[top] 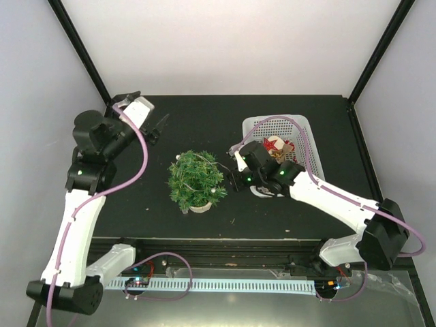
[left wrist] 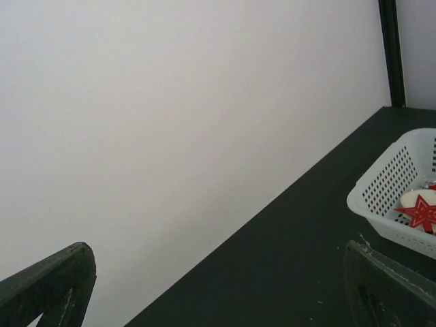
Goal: Decorate the small christmas tree
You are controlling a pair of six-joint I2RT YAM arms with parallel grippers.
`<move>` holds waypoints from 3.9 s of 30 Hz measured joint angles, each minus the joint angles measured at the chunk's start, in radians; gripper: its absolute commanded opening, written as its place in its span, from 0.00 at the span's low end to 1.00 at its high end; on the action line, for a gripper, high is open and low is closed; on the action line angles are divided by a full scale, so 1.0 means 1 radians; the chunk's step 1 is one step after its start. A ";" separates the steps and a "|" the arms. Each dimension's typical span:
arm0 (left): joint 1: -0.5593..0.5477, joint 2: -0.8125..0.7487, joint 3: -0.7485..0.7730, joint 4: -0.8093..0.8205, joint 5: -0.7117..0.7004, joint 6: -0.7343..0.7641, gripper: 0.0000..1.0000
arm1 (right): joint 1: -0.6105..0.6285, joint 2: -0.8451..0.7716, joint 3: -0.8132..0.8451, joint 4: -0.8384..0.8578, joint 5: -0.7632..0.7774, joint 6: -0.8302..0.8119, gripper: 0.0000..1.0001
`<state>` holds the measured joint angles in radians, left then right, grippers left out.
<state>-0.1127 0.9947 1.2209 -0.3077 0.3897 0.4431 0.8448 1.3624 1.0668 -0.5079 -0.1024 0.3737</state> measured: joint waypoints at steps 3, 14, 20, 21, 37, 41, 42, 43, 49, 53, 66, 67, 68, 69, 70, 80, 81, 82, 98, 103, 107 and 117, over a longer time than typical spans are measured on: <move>0.002 -0.060 -0.002 -0.027 -0.002 -0.002 0.99 | 0.000 0.001 -0.012 0.007 0.000 0.009 0.21; 0.006 -0.144 -0.042 -0.139 0.004 -0.025 0.99 | 0.000 -0.025 -0.049 0.011 0.000 0.031 0.40; 0.007 -0.171 -0.048 -0.203 -0.002 -0.034 0.99 | 0.000 -0.137 -0.057 -0.006 0.049 0.059 0.50; 0.008 -0.171 -0.041 -0.234 -0.003 -0.037 0.99 | 0.000 -0.167 -0.057 -0.014 0.074 0.067 0.52; 0.426 0.000 -0.026 -0.546 0.457 -0.142 0.99 | -0.356 -0.034 0.037 -0.135 0.239 0.130 0.53; 0.450 -0.009 -0.102 -0.578 0.559 -0.136 0.99 | -0.425 0.105 0.137 -0.126 0.219 0.138 0.54; 0.455 -0.024 -0.133 -0.584 0.586 -0.134 0.99 | -0.447 0.145 0.164 -0.111 0.198 0.144 0.54; 0.456 -0.036 -0.150 -0.590 0.602 -0.131 0.99 | -0.468 0.173 0.177 -0.095 0.180 0.151 0.54; 0.467 -0.042 -0.154 -0.668 0.705 -0.090 0.99 | -0.601 0.307 0.173 -0.006 0.049 0.222 0.52; 0.473 -0.011 -0.155 -0.699 0.751 -0.076 0.99 | -0.621 0.314 0.109 0.034 -0.009 0.261 0.50; 0.480 0.081 -0.217 -0.650 0.817 -0.100 0.99 | -0.454 0.169 0.076 -0.093 0.068 0.143 0.48; 0.480 0.080 -0.218 -0.648 0.820 -0.101 0.99 | -0.441 0.171 0.077 -0.101 0.074 0.135 0.48; 0.480 0.080 -0.218 -0.647 0.822 -0.102 0.99 | -0.433 0.172 0.077 -0.113 0.079 0.126 0.47; 0.480 0.080 -0.218 -0.647 0.824 -0.102 0.99 | -0.430 0.173 0.076 -0.122 0.083 0.122 0.46; 0.480 0.080 -0.218 -0.647 0.824 -0.102 0.99 | -0.430 0.174 0.075 -0.127 0.088 0.118 0.45; 0.480 0.071 -0.229 -0.649 0.831 -0.100 0.99 | -0.432 0.196 0.013 -0.135 0.096 0.096 0.36; 0.480 0.071 -0.229 -0.649 0.831 -0.100 0.99 | -0.432 0.201 0.013 -0.135 0.094 0.095 0.35; 0.480 0.071 -0.229 -0.649 0.831 -0.100 0.99 | -0.432 0.205 0.013 -0.135 0.092 0.095 0.35; 0.480 0.065 -0.229 -0.649 0.838 -0.100 0.99 | -0.432 0.286 0.002 -0.110 0.112 0.077 0.01; 0.480 0.065 -0.229 -0.649 0.838 -0.100 0.99 | -0.432 0.284 0.002 -0.109 0.156 0.075 0.01; 0.480 0.064 -0.229 -0.649 0.839 -0.100 0.99 | -0.432 0.259 0.003 -0.127 0.196 0.075 0.01; 0.480 0.041 -0.232 -0.643 0.843 -0.104 0.99 | -0.432 0.071 0.032 -0.200 0.251 0.065 0.01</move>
<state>0.3676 1.0355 0.9894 -0.9508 1.2331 0.3393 0.4126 1.4334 1.0988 -0.7074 0.1482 0.4385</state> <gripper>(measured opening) 0.990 0.024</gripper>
